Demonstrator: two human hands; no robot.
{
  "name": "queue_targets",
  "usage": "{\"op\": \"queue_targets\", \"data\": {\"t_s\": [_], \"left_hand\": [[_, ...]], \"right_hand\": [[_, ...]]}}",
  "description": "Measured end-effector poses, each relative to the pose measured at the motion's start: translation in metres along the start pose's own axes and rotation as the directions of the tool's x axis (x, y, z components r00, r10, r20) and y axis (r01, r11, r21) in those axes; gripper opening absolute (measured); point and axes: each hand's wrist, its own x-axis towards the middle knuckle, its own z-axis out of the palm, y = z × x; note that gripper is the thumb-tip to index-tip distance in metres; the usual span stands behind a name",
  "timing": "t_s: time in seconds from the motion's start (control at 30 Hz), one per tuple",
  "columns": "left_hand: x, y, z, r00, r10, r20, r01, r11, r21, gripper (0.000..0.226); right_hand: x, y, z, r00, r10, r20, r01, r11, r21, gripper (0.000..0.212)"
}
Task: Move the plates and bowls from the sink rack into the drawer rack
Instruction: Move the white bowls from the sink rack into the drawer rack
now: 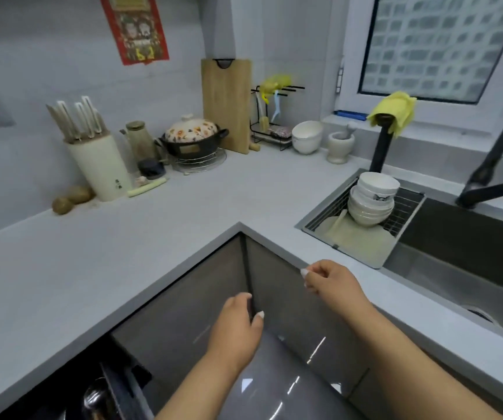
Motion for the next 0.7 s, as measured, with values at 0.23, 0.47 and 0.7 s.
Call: {"op": "queue_targets", "data": {"t_s": [0.23,0.47,0.7], "left_hand": [[0.055,0.040,0.037,0.993,0.081,0.081,-0.084,0.996,0.035,0.053],[0.132,0.075,0.072,0.970,0.184,0.157,-0.194,0.980,0.050,0.056],[0.226,0.093,0.095,0.927,0.279,0.251,-0.331,0.924,0.192,0.066]], "right_hand": [[0.025,0.030,-0.050,0.986,0.118,-0.121,-0.113,0.993,0.043,0.015],[0.064,0.051,-0.090,0.942,0.215,-0.257,-0.187,0.974,0.130,0.012],[0.137,0.050,-0.105,0.890,0.277,-0.363,-0.229,0.958,0.171,0.016]]}}
